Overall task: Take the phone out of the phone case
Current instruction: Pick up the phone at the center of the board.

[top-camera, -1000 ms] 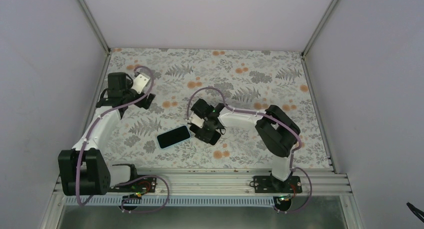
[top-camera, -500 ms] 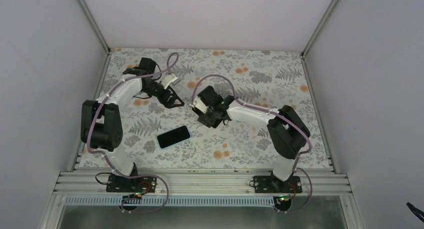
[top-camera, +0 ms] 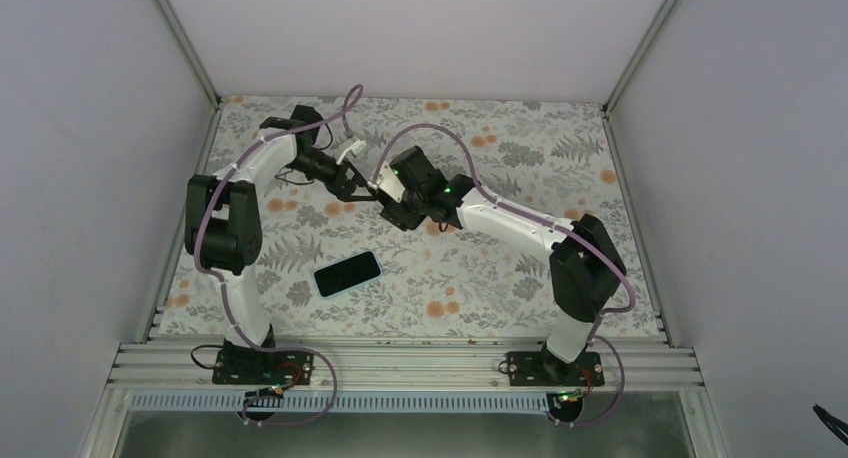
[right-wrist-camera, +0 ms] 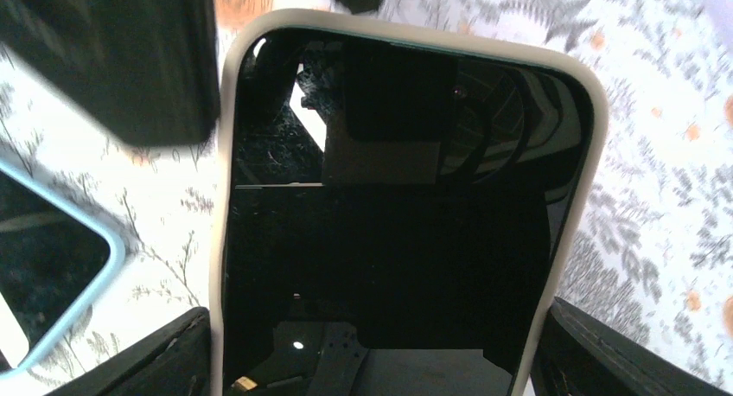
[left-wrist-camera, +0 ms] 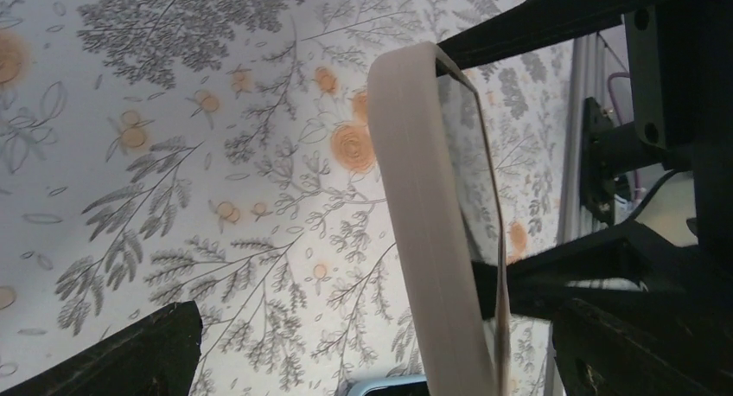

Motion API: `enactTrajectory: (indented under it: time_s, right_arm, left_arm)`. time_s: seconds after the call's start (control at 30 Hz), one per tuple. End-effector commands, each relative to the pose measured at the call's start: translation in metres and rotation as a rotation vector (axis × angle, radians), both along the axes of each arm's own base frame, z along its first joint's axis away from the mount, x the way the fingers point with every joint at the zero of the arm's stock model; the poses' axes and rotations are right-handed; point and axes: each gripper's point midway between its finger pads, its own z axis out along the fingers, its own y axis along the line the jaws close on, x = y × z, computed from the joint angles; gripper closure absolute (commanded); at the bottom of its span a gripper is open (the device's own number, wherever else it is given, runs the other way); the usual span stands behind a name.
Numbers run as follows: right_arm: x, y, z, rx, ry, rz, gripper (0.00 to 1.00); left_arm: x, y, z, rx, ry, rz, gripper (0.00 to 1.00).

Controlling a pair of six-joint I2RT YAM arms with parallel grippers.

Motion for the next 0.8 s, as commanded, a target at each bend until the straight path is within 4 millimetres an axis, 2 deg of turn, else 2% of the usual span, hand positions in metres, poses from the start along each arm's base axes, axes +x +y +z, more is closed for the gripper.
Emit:
enactTrajectory:
  time_s: [0.0,0.1,0.23,0.53,0.6,0.67,0.7,0.77]
  right_arm:
    - [0.004,0.027,0.025,0.062,-0.043,0.043,0.66]
    - [0.004,0.032,0.021,0.053,-0.037,0.045,0.66]
    - [0.004,0.036,0.02,0.059,-0.04,0.044,0.67]
    - [0.008,0.036,0.037,0.085,-0.082,0.029,0.67]
    - [0.006,0.036,0.039,0.089,-0.08,0.037,0.63]
    - [0.003,0.035,0.04,0.093,-0.07,0.05,0.56]
    - [-0.001,0.035,0.04,0.096,-0.059,0.066,0.5]
    - [-0.015,0.035,0.039,0.103,-0.008,0.13,0.32]
  left_arm:
    - [-0.006,-0.014,0.018,-0.105,0.022,-0.053,0.0]
    - [-0.009,-0.018,0.027,-0.157,0.038,-0.079,0.02]
    - [-0.013,-0.021,0.037,-0.205,0.047,-0.102,0.14]
    - [-0.031,-0.021,0.035,-0.241,0.086,-0.152,0.82]
    - [-0.031,-0.021,0.035,-0.245,0.079,-0.154,0.95]
    - [-0.03,-0.021,0.038,-0.25,0.068,-0.158,0.98]
    - [-0.03,-0.021,0.04,-0.252,0.057,-0.16,0.98]
    - [-0.03,-0.021,0.043,-0.252,0.037,-0.166,0.98]
